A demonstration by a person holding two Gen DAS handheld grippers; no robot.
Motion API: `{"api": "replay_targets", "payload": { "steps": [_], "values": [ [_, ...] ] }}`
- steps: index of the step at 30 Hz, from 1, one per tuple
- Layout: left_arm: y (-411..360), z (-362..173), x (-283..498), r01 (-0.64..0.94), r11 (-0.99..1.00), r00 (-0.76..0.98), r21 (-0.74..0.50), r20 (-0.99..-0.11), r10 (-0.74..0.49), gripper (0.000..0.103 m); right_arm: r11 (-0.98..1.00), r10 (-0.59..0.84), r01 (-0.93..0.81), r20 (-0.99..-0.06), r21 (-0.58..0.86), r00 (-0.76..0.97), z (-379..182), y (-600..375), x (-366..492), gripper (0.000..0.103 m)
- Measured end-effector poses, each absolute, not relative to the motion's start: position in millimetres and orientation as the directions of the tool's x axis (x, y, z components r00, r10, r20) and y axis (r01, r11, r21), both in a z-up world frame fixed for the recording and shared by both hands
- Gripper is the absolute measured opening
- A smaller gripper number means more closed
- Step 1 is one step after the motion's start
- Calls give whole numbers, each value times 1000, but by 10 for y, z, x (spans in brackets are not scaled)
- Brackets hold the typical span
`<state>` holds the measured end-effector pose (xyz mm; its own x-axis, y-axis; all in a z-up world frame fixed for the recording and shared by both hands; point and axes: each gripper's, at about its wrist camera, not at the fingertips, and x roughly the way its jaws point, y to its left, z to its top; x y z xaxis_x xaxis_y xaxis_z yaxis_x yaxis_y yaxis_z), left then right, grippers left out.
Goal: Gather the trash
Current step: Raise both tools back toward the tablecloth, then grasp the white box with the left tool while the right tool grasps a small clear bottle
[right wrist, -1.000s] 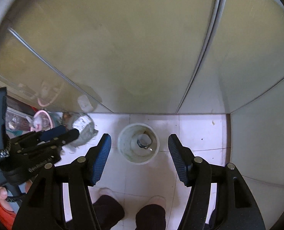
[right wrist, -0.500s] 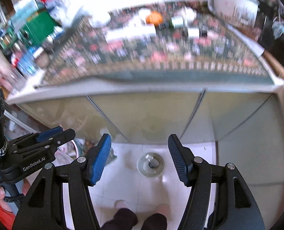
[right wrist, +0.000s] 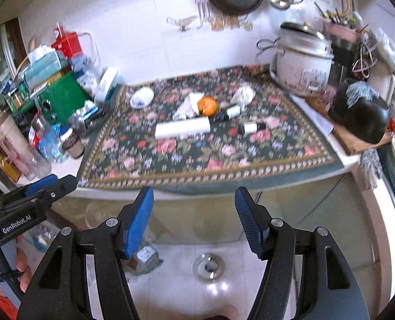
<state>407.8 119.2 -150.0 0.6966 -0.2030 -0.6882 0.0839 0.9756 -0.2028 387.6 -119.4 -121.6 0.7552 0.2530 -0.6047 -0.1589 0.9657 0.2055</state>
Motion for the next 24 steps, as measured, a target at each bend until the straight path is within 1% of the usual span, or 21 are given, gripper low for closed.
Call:
{"api": "replay_targets", "payload": {
  "steps": [1, 7, 12, 19, 22, 24],
  "values": [
    [1187, -1467, 4146, 84, 976, 699, -200, -686, -201, 68, 967, 248, -155, -595, 204, 765, -1170, -1230, 3902, 64],
    [1087, -1381, 4541, 49, 982, 713, -182, -682, -162, 68, 967, 242, -153, -559, 202, 793, -1019, -1483, 4245, 64],
    [849, -1368, 5095, 15, 986, 699, -164, -704, -127, 68, 963, 263, -177, -551, 205, 792, -950, -1749, 4688, 64],
    [521, -1509, 5773, -37, 986, 667, -163, -738, -98, 68, 954, 299, -231, -590, 190, 750, -993, -2128, 5442, 64],
    [420, -1673, 6056, -51, 986, 629, -158, -772, -91, 68, 956, 293, -237, -622, 173, 727, -1124, -2213, 5709, 64],
    [366, -1801, 6264, -52, 990, 599, -131, -797, -74, 68, 955, 296, -234, -644, 182, 705, -1216, -2265, 5842, 64]
  ]
}}
